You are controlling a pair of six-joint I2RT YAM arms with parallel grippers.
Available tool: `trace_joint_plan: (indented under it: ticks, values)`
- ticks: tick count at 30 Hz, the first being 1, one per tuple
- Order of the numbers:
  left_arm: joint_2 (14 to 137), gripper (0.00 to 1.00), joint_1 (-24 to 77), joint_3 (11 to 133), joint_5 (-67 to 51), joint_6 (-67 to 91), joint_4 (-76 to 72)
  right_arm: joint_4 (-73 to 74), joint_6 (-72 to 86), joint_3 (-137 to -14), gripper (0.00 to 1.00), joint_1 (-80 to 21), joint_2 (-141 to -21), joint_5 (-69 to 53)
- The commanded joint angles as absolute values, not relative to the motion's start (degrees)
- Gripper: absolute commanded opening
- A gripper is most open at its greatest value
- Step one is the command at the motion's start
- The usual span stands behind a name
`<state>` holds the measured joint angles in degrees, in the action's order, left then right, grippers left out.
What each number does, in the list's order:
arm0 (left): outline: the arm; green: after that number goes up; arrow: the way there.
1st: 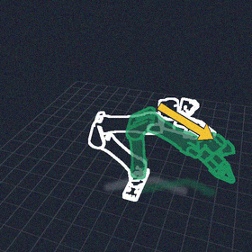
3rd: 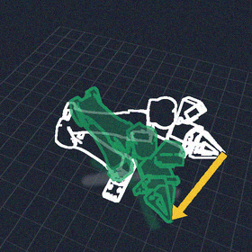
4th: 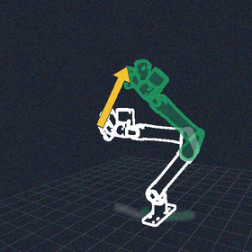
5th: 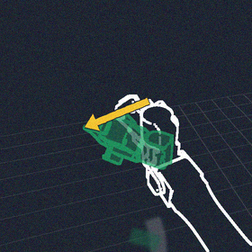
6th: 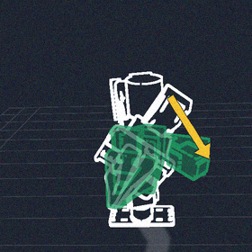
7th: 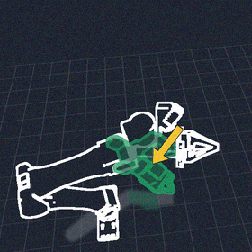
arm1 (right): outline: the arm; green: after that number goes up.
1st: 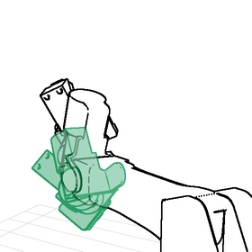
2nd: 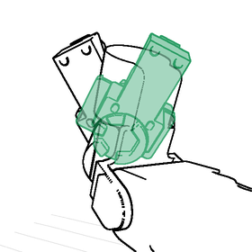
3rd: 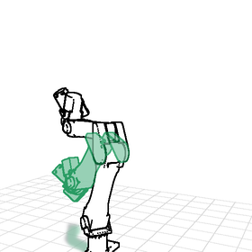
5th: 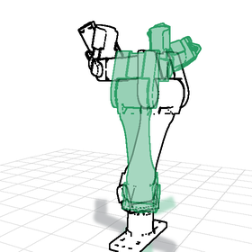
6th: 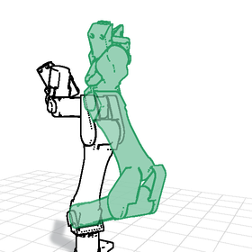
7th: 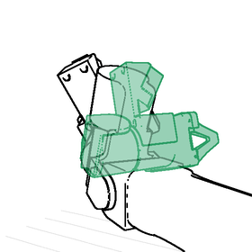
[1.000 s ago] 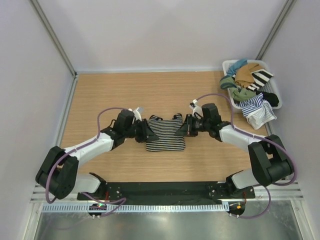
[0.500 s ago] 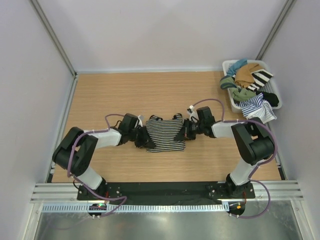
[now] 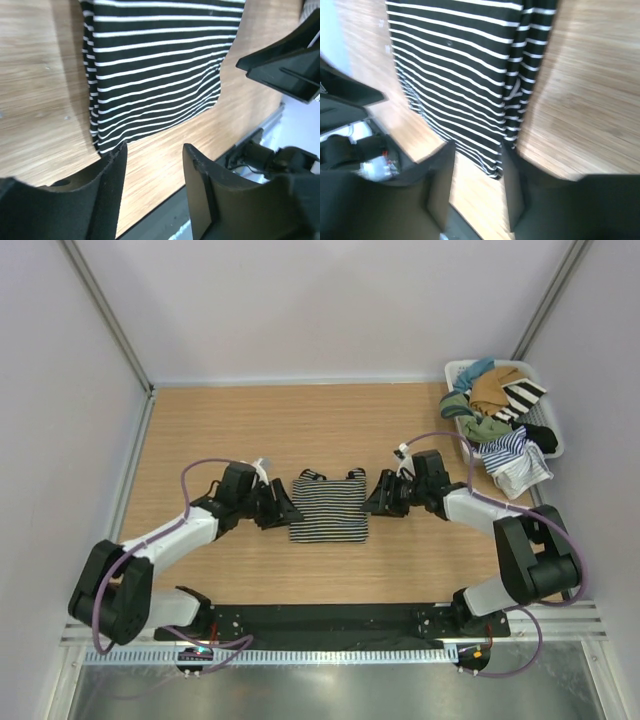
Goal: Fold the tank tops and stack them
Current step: Neatly place the folded tank top to the corner
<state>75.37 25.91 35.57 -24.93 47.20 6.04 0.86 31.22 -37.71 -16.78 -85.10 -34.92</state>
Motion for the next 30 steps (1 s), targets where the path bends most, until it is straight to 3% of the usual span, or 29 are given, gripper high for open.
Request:
trace_joint_plan:
  ticks: [1, 4, 9, 19, 24, 30]
  values:
    - [71.2, 0.52, 26.3, 38.0, -17.9, 43.9, 13.4, 7.6, 27.9, -40.3, 0.55, -16.9, -82.1, -27.3]
    - [68.8, 0.55, 26.3, 38.1, -13.4, 42.9, 16.1, 10.7, 26.5, -42.5, 0.61, -17.7, -82.6, -22.5]
    - [63.5, 0.69, 26.3, 38.0, -7.7, 42.8, 19.4, 13.0, 26.0, -46.1, 0.58, -19.4, -86.0, -17.4]
    - [54.5, 0.70, 26.2, 41.0, -1.1, 42.5, 27.0, 9.2, 28.6, -51.3, 0.61, -24.3, -96.5, -16.4]
    - [52.5, 0.70, 26.0, 43.4, -0.5, 41.8, 30.7, 6.4, 32.5, -57.5, 0.45, -28.6, -103.0, -17.4]
    - [49.5, 0.71, 25.5, 49.5, 8.1, 41.0, 39.8, 0.4, 40.9, -74.9, 0.37, -38.9, -118.8, -19.2]
